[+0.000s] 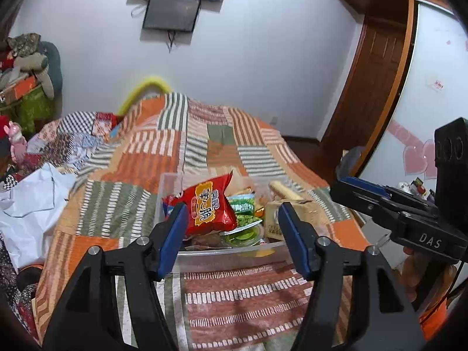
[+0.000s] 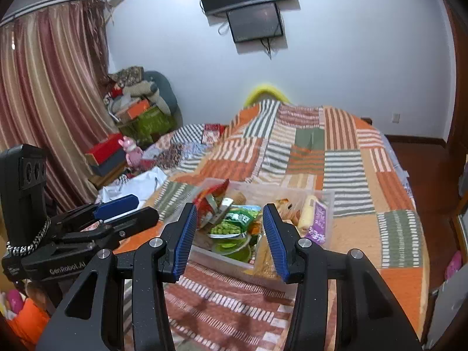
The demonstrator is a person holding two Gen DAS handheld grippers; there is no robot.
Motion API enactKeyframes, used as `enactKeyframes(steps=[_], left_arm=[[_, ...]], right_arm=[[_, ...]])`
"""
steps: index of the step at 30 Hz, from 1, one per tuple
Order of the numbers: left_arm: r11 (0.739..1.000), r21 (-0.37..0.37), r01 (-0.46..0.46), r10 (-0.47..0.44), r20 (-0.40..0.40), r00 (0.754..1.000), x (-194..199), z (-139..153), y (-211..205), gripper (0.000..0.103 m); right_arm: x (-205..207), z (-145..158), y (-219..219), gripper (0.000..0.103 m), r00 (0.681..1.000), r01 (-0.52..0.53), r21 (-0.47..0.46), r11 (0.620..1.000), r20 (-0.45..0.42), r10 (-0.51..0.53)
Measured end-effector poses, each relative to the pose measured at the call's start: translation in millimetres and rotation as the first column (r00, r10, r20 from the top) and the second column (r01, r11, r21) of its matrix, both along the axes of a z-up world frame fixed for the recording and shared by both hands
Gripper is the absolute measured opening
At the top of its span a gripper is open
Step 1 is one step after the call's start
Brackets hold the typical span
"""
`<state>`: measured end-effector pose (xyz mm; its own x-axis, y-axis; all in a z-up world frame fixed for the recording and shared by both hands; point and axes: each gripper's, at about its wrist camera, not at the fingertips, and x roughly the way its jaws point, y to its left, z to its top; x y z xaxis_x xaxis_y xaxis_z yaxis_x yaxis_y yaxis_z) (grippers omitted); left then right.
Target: Organize snacks
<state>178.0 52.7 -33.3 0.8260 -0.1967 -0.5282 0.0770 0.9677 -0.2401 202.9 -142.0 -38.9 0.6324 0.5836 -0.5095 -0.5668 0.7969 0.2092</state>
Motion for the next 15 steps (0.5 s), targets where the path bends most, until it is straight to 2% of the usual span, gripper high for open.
enactKeyframes(steps=[4,7,11,15], left_arm=[[1.0,-0.004,-0.02,0.02,0.063,0.998,-28,16,1,0.069],[0.999,-0.005,-0.04,0.04,0.112,0.993,-49,25,0,0.075],[0.999,0.002,-0.049,0.048,0.168,0.985,-72,34,-2,0.082],[0.997,0.035,-0.066,0.056,0.223,0.973,-94,42,-8,0.088]], right_arm=[[-26,12,-6,0.044,0.997,0.008,-0.011,1.0,0.071,-0.007],[-44,17,-10,0.059,0.994,0.014,-0.006,1.0,0.11,-0.013],[-60,20,-15,0.06,0.99,0.014,0.0,1.0,0.139,-0.014],[-74,22,-20,0.075,0.985,0.034,0.02,0.999,0.169,-0.037]])
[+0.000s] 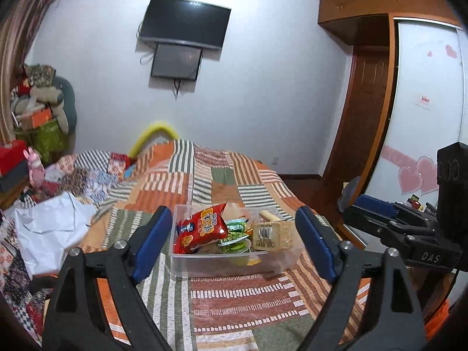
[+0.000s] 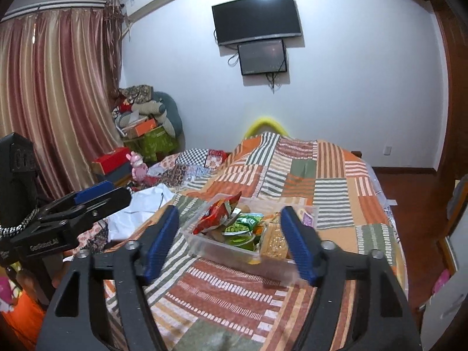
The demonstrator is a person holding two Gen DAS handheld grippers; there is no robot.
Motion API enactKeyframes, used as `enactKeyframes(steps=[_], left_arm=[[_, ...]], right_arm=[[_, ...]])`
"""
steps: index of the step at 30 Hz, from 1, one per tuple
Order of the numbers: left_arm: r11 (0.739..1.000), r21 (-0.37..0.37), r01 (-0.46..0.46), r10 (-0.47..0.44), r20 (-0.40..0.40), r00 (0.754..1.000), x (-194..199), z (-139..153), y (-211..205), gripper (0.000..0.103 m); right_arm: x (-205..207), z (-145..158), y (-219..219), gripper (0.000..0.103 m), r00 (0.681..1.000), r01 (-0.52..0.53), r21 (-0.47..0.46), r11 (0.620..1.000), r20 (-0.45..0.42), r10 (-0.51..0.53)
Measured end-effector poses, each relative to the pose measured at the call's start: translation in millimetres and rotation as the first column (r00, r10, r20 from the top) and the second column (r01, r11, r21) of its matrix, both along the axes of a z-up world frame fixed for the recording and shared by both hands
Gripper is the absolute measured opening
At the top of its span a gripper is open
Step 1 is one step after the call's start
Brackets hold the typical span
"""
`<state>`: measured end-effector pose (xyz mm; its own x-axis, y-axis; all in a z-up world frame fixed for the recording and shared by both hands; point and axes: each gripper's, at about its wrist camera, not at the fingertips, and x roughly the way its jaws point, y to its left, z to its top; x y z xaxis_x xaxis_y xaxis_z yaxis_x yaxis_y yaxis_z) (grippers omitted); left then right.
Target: Organize snacks
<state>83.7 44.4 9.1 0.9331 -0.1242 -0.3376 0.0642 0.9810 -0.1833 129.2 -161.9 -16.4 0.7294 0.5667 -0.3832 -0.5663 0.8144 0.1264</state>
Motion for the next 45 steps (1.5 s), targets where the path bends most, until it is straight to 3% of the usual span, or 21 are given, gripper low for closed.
enactKeyframes(steps=[8,14,45], left_arm=[[0.998,0.05,-0.027,0.024,0.063,0.998,-31,8,-12,0.102],[0.997,0.066,-0.039,0.034,0.077,0.996,-36,7,-17,0.102],[0.996,0.082,-0.038,0.029,0.105,0.994,-44,11,-29,0.102]], right_arm=[[-21,4,-8,0.087,0.998,0.033,0.013,0.999,0.056,-0.033],[-30,5,-13,0.101,0.994,0.061,0.04,0.997,0.088,-0.065],[-43,10,-17,0.103,0.989,0.072,0.069,0.995,0.126,-0.08]])
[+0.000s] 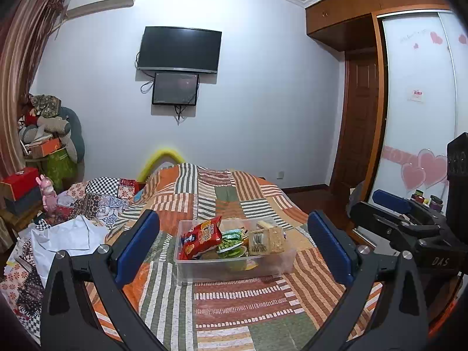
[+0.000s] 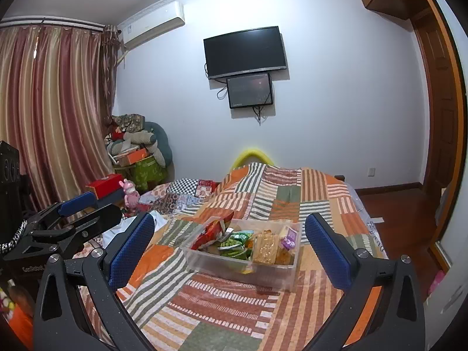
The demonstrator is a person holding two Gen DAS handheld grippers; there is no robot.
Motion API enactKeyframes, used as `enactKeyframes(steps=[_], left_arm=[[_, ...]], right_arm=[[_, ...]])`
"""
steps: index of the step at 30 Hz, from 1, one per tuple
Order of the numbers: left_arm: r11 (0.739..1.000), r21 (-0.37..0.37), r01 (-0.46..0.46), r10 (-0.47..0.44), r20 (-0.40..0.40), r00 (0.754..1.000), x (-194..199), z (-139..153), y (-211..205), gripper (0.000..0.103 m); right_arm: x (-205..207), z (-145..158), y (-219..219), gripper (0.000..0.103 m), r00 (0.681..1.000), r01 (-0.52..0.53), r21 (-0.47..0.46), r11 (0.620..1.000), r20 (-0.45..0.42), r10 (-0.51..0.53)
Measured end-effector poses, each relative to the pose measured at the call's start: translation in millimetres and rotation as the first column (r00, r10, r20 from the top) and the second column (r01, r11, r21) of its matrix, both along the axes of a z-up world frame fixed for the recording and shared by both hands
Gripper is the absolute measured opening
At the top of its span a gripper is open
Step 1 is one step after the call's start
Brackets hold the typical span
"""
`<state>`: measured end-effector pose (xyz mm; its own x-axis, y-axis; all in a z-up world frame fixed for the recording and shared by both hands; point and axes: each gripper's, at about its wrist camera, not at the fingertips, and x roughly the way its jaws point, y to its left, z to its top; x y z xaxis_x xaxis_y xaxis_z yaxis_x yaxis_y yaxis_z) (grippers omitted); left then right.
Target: Organize snacks
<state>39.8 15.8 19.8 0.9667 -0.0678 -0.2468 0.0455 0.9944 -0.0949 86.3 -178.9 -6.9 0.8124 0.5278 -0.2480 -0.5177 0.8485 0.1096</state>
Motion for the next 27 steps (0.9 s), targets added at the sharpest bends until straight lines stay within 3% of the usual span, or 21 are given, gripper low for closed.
enactKeyframes(steps=[27], left_arm=[[0.999,-0.05,-0.009,0.008,-0.021,1.0,2,1,12,0.103]], right_arm=[[0,1,-3,0.103,1.0,0.021,-0.004,1.0,0.004,-0.021]])
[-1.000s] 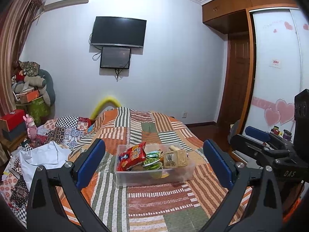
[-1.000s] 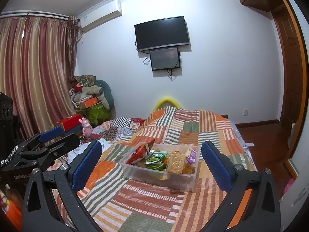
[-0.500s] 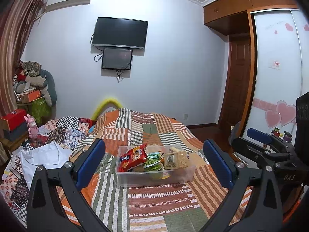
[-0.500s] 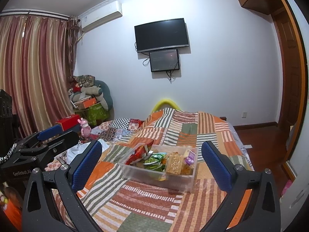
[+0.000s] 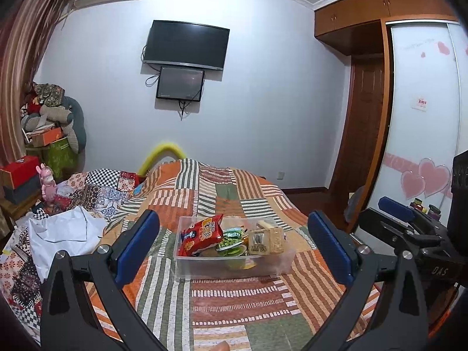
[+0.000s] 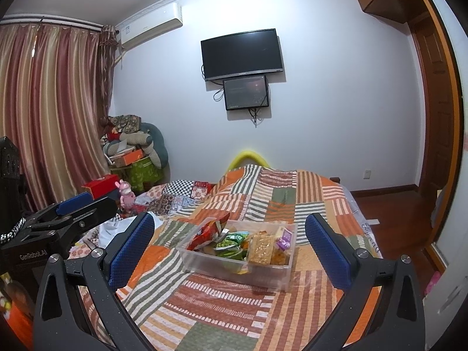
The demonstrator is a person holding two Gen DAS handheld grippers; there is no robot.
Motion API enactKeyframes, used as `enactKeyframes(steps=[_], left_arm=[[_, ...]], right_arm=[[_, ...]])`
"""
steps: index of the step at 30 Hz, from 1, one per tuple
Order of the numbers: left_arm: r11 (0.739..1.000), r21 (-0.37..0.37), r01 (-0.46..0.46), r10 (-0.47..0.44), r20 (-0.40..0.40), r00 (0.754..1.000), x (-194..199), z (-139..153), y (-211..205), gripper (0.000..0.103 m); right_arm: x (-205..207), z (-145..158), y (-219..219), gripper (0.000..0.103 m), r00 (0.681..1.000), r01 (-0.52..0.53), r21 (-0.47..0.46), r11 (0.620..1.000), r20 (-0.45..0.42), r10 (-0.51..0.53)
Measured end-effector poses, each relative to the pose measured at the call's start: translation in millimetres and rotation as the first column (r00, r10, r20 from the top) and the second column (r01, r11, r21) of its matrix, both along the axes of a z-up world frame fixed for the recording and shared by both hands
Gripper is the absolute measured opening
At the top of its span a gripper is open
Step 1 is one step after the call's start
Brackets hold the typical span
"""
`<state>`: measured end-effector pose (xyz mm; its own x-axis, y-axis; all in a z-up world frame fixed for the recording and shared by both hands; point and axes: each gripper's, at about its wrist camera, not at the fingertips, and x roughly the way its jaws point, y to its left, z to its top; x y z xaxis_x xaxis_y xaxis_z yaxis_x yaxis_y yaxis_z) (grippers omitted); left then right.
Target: Organize snacks
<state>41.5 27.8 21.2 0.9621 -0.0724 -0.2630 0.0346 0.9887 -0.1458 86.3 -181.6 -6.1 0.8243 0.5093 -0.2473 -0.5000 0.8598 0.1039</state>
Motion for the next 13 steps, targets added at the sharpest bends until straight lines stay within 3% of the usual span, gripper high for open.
enactKeyframes(steps=[13], left_arm=[[1.0,0.018,0.02,-0.02,0.001,1.0,-1.4,-1.5,-6.8,0.103]], right_arm=[[1.8,-0.2,-1.3,0.103,1.0,0.003,0.009,1.0,-0.004,-0.003]])
